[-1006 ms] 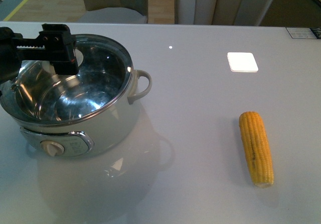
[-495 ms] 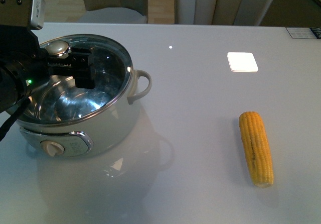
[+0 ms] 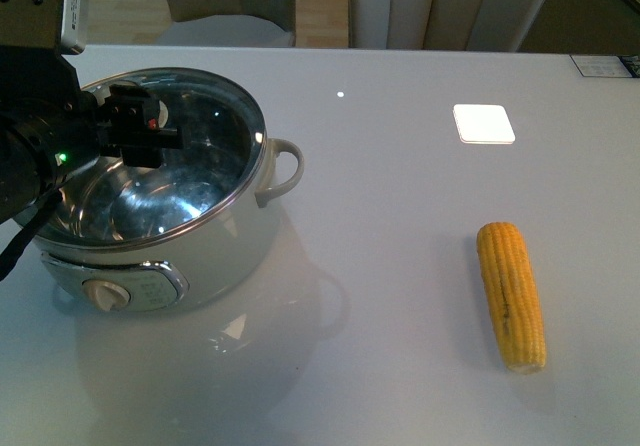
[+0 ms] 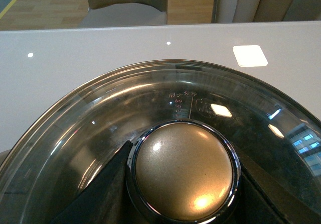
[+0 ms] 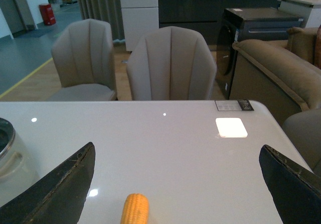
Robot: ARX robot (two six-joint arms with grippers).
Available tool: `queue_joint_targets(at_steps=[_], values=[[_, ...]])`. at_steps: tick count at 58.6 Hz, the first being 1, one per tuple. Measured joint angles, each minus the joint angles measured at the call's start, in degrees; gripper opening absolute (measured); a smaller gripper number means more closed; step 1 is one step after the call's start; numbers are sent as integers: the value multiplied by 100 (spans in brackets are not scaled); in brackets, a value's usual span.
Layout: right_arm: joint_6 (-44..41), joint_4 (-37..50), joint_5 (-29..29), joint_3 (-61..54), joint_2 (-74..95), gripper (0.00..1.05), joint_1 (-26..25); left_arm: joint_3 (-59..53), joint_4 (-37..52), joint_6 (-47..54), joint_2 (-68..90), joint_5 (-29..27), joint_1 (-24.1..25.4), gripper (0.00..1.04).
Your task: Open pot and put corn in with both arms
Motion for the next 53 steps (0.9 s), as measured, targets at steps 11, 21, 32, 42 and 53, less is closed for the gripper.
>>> queue_joint_targets(at_steps=[11, 21, 32, 42, 53], values=[[0, 0, 0, 0, 0, 96, 0, 26, -199, 0, -125, -20, 4, 46], [0, 0, 0, 0, 0, 96, 0, 63, -590, -2, -402, 7, 31, 46], [0, 0, 0, 0, 0, 96, 0, 151, -1019, -4, -986, 70, 133, 46], [2, 0, 0, 0, 0, 96, 0, 275, -1241, -4, -1611, 153, 389, 46], [2, 0, 0, 0, 0, 96, 0, 313, -1263, 9, -1985, 264, 1014, 46]])
